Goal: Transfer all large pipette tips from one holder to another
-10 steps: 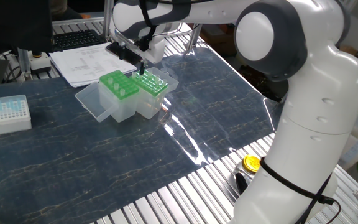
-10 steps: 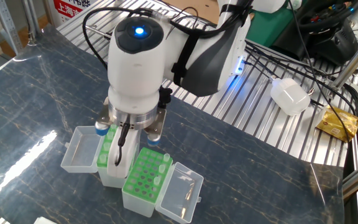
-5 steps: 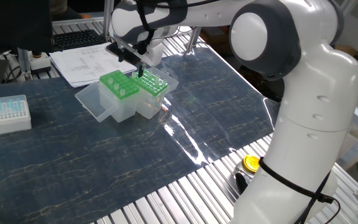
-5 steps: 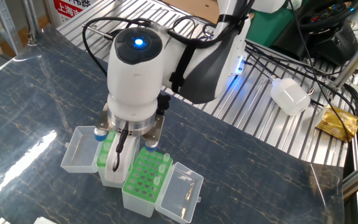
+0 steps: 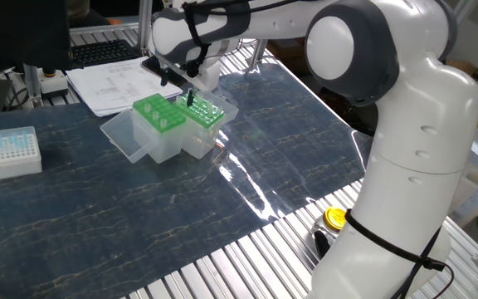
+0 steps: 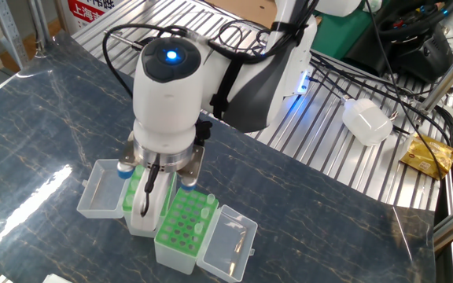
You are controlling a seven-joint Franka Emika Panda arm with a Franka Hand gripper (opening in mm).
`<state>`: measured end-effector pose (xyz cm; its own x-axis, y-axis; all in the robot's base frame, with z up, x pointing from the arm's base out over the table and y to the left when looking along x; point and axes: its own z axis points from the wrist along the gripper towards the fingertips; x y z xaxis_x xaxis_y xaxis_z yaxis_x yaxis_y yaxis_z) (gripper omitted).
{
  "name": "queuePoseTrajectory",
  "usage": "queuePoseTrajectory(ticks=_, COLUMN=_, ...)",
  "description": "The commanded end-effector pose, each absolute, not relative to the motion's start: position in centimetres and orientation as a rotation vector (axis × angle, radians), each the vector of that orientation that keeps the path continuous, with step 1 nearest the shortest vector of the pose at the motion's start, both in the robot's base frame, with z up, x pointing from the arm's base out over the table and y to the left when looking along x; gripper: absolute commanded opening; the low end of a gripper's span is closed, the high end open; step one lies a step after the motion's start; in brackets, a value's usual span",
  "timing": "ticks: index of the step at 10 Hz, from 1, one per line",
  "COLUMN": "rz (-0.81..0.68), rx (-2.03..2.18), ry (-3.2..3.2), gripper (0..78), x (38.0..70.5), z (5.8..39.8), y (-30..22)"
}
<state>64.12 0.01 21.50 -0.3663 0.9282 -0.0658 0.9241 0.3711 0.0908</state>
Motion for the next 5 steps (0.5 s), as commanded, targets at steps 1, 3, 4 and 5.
queuePoseTrajectory(ticks=1, rz=0.058, rx=1.701, ry=2.509, gripper=77.5, x=64.13, z=20.98, y=-0.38)
queuePoseTrajectory(ticks=3, rz=0.058, rx=1.706, ry=2.508, gripper=1.1, x=64.06, z=20.92, y=-0.39)
queuePoseTrajectory(ticks=4, rz=0.058, rx=1.706, ry=2.508, gripper=1.1, x=64.06, z=20.92, y=-0.39)
queuePoseTrajectory(ticks=5, rz=0.058, rx=1.706, ry=2.508, gripper=1.1, x=64.06, z=20.92, y=-0.39)
